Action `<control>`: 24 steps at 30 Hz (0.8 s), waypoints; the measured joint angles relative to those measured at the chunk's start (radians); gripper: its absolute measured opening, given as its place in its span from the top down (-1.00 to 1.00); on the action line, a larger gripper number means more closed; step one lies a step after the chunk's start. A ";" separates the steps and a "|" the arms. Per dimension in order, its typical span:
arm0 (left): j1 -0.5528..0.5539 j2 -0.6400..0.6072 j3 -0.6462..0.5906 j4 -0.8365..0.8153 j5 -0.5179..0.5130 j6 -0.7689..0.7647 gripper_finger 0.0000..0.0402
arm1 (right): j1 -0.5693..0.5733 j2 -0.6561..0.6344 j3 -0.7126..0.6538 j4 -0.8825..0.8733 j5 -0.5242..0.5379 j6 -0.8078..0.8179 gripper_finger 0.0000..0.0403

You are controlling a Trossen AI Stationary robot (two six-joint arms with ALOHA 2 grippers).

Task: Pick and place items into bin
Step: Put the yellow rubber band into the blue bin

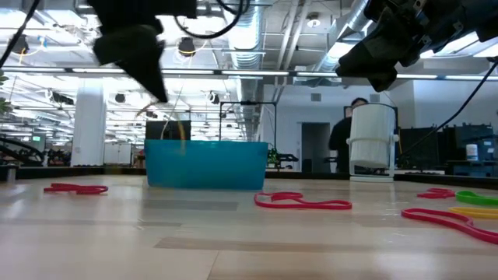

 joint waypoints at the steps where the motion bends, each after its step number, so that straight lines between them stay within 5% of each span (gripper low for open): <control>1: 0.019 0.000 0.020 -0.022 -0.015 0.021 1.00 | 0.000 0.000 0.000 0.000 0.000 0.000 0.47; 16: 0.250 -0.002 0.198 -0.094 -0.150 0.376 1.00 | 0.000 0.000 0.000 -0.003 0.000 0.000 0.47; 24: 0.299 -0.003 0.233 -0.090 -0.156 0.420 1.00 | 0.000 0.000 0.000 -0.004 0.000 -0.002 0.47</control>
